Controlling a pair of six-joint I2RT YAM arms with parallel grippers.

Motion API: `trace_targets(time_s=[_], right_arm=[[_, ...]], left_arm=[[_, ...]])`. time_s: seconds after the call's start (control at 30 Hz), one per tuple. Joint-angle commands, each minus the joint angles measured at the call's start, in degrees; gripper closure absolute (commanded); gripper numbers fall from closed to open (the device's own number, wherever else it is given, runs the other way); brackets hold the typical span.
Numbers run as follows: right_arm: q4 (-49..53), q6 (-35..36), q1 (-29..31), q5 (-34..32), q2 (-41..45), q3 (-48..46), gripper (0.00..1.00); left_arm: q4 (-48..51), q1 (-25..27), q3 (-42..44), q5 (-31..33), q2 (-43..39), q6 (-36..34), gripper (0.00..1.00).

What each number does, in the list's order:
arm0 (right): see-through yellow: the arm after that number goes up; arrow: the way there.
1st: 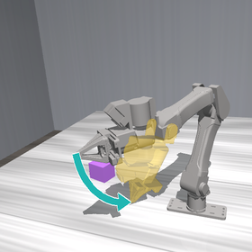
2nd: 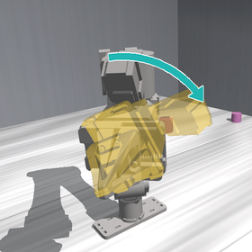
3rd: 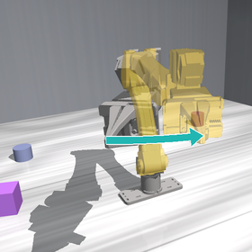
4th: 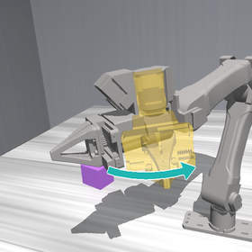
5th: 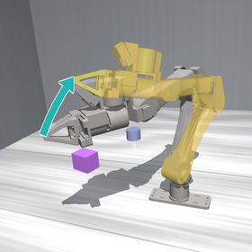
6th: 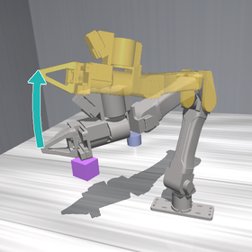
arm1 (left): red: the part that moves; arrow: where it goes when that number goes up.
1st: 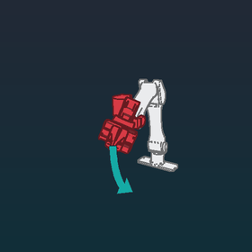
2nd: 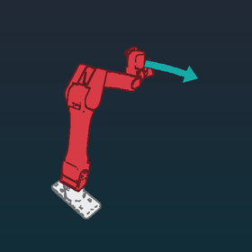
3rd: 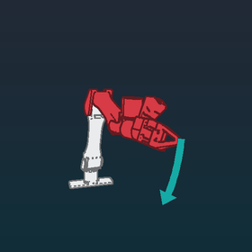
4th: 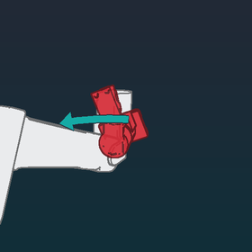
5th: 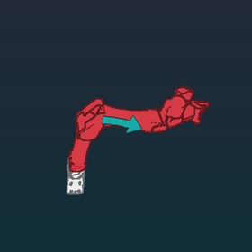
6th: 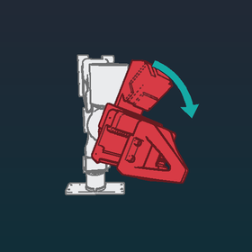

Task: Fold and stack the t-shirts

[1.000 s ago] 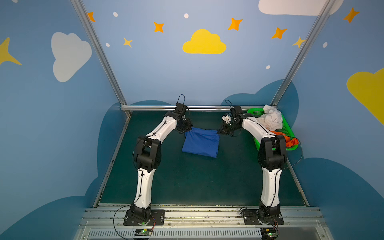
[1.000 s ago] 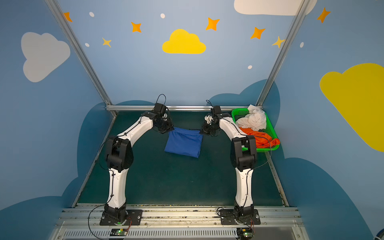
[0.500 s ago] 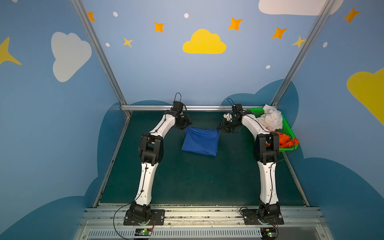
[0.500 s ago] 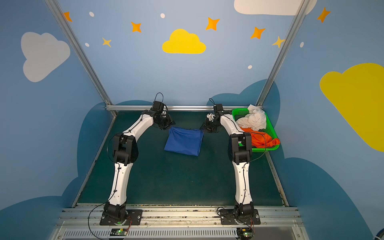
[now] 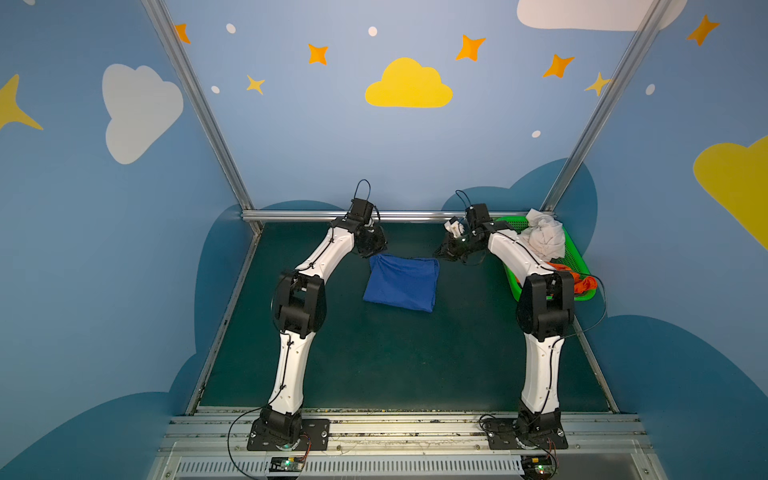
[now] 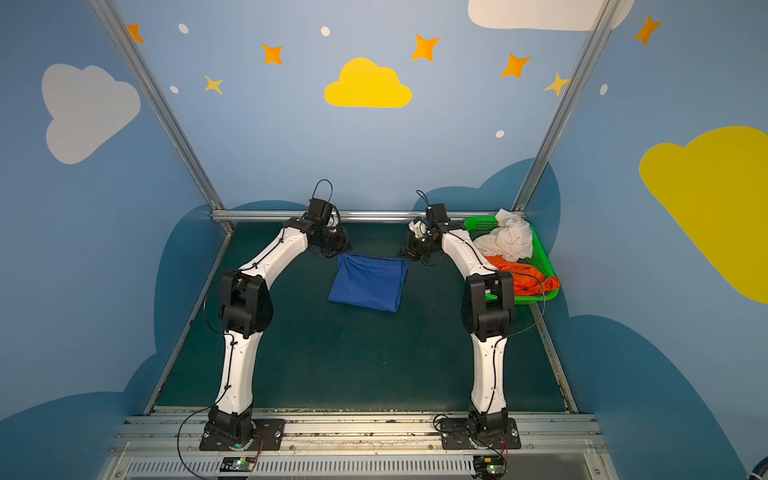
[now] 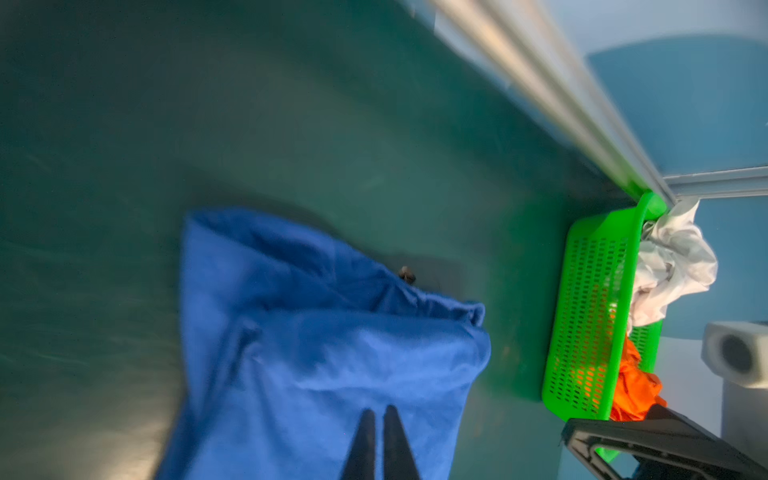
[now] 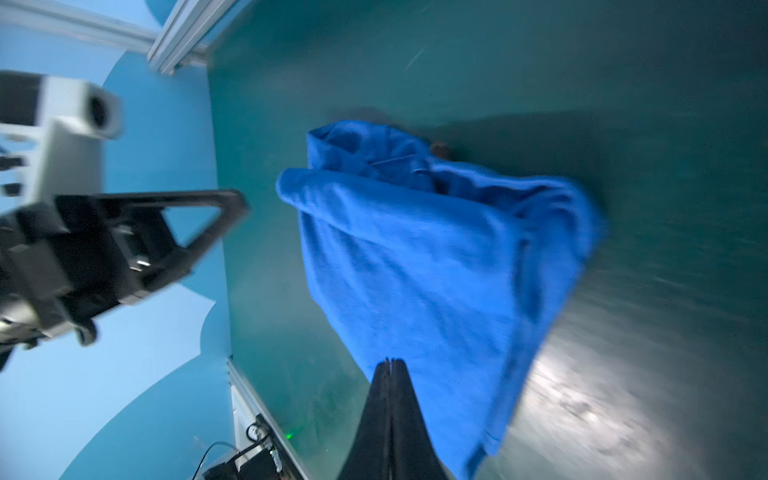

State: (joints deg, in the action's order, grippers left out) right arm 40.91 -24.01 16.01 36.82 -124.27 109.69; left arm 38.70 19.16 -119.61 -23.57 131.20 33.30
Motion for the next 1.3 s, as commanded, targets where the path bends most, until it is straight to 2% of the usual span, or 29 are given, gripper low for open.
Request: trace_targets(time_s=[0.0,0.17,0.4,0.6,0.8,0.97,1.13,1.23,1.27], right_arm=[[-2.25,-0.83,1.66,3.85,-3.42,0.03,1.00],[-5.35,-3.36,2.10,8.27,-8.98,3.15,1.00],[-5.93,-4.24,0.48,8.95,-16.11,8.47,1.00],[-6.60,-4.20,-1.30,9.93,-19.99,10.43,1.00],[-5.33,-3.58,-2.74,10.42,-22.05,12.05,1.00],[-3.88,-2.14,-3.46,10.08,-19.57,11.91,1.00],[-3.53,0.06,-3.71,8.91,-12.04,8.59,1.00],[-4.03,1.25,-3.83,7.53,-6.34,4.43,0.99],[-4.01,1.69,-3.86,6.79,-4.32,2.76,0.92]], left_arm=[[-2.28,1.42,3.79,-3.28,-0.35,-0.50,0.95],[-10.30,0.89,6.13,-4.49,3.20,1.63,0.95],[-21.44,-1.86,4.27,-9.24,9.44,7.17,0.91],[-25.84,-3.41,-1.46,-13.25,16.30,11.12,0.90],[-27.06,-4.04,-5.97,-15.40,19.69,13.26,0.88],[-24.99,-4.08,-6.93,-15.86,16.54,11.12,0.84],[-19.18,-4.05,-6.96,-15.23,10.95,5.44,0.81],[-13.46,-4.04,-5.70,-12.64,6.52,0.40,0.73],[-11.88,-4.04,-4.46,-11.41,4.78,-1.42,0.65]])
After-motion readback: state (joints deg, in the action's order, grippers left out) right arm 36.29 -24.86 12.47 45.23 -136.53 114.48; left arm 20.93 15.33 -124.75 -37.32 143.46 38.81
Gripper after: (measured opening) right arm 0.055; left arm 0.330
